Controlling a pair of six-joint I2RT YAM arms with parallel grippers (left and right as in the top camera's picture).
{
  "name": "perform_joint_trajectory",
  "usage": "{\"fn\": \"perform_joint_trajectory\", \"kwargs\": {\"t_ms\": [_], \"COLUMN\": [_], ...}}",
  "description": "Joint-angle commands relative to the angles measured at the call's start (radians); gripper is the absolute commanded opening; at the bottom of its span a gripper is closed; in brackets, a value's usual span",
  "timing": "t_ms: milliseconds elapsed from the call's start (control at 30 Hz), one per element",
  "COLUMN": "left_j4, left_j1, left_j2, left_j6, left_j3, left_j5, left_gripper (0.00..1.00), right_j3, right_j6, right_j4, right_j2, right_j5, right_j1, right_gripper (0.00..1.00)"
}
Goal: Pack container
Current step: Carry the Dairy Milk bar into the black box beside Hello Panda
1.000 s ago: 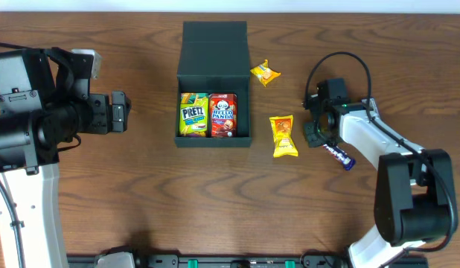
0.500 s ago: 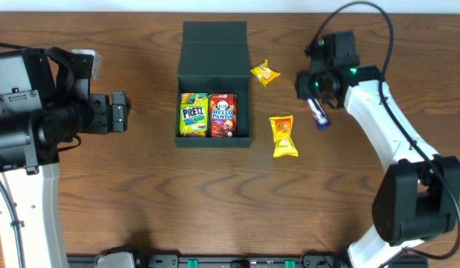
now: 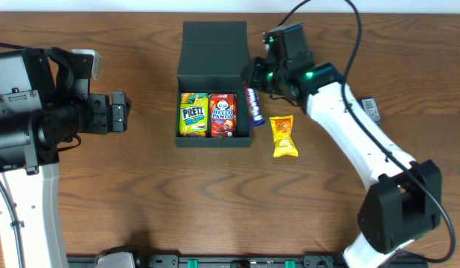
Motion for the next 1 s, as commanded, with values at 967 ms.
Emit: {"fn": "perform_joint_trajectory", "kwargs": {"t_ms": [967], "left_j4": [0.003], "left_j1": [0.002], "left_j2": [-0.003], "left_j6": [-0.008], "left_j3": [0.015], "left_j5": [-0.006], "left_gripper": [0.95], "right_j3": [0.019], "right_j6": [0.203], "right_j4": [0.037], "right_j2": [0.137], "right_j5": [0.193], "right_j1": [0.079], "right_gripper": [0.32]}}
